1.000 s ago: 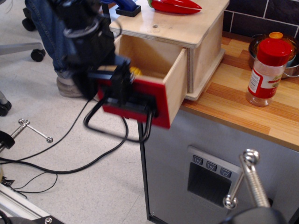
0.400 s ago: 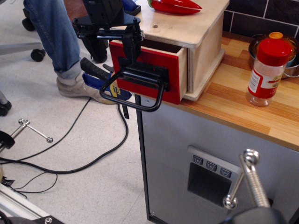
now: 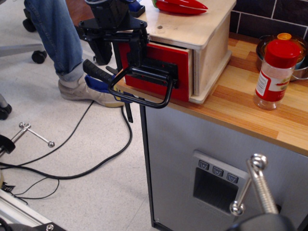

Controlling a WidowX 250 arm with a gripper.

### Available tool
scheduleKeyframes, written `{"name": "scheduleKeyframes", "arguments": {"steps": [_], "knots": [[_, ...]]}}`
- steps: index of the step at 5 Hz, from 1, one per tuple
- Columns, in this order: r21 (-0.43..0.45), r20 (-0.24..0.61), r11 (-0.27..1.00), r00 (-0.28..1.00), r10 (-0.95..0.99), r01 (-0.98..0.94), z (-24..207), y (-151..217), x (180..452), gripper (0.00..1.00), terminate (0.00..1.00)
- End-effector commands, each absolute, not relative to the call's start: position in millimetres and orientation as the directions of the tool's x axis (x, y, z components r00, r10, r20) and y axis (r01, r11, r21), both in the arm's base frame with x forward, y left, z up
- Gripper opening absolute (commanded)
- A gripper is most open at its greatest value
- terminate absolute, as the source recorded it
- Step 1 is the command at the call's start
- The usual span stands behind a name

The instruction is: Close drawer of box

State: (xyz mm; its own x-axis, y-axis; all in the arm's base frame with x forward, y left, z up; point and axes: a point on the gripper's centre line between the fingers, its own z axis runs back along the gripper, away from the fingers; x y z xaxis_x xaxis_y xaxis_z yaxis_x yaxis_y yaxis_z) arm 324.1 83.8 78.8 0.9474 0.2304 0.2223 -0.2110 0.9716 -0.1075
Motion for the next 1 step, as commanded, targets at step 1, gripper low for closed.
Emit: {"name": "scheduleKeyframes", "arguments": {"steps": [1], "knots": [[-0.098, 0.265, 0.962, 0.925, 0.271, -0.253, 97.7, 90.2, 346.8, 1.00, 1.00]]}}
